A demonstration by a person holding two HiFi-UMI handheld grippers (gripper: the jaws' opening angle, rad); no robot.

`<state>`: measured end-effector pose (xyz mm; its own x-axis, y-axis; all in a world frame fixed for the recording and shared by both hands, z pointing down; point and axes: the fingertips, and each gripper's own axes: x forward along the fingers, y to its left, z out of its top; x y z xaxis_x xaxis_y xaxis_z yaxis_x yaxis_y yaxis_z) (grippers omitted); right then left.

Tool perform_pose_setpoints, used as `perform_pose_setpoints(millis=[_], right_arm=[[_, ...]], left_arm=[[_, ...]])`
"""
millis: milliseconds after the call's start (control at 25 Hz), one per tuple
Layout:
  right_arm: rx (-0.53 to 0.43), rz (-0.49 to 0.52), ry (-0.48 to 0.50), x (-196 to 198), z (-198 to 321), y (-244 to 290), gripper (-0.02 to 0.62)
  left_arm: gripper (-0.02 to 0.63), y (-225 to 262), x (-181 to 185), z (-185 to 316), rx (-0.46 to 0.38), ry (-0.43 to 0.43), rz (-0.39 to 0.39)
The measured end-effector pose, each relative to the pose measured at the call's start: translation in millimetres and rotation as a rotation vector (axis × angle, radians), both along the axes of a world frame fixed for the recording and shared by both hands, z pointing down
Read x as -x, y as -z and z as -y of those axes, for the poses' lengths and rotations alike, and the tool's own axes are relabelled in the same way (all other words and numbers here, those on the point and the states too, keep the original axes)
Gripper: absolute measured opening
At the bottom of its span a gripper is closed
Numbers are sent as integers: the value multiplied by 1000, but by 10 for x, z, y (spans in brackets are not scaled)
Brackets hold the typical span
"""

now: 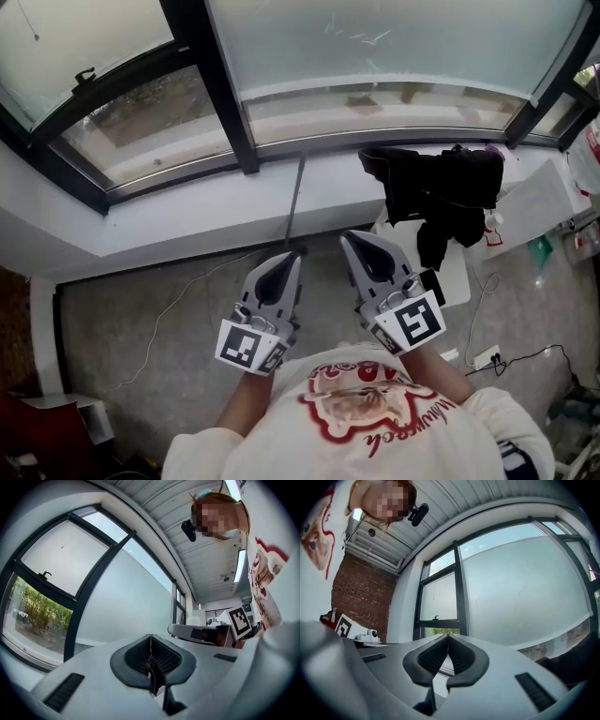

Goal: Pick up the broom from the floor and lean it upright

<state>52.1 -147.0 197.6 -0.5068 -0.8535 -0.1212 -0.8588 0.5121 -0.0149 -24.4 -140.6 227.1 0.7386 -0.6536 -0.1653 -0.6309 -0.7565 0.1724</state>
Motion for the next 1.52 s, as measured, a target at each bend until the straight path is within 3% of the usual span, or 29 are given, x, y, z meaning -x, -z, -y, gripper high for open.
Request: perform_pose_setpoints(millis=[160,320,520,760,880,1040,1520], right_arm=[[31,60,-89,248,-277,-113,25],[89,94,-136,679,-627,-361,25],[97,25,-48,1173,-994,-405,25],[36,52,20,1522,-1138,-77,25],[11,43,44,1487,-1332,-11,25],[6,62,46,1141,-1603,-53,24],[9,21,161,-93,-2773,-189,25]], left_arm=[[21,-70,316,-263,-8,-36,35],[21,-308,716,-589,67,-80,59],[21,-320,1120,-857,51,-61,61],[21,-140,1369,-1100,1,14,70],[21,-145,1289,-1221,-8,18,85],[21,-123,1038,-1528,-14,58,75],[21,-34,-219,-2942,-25,186,68]])
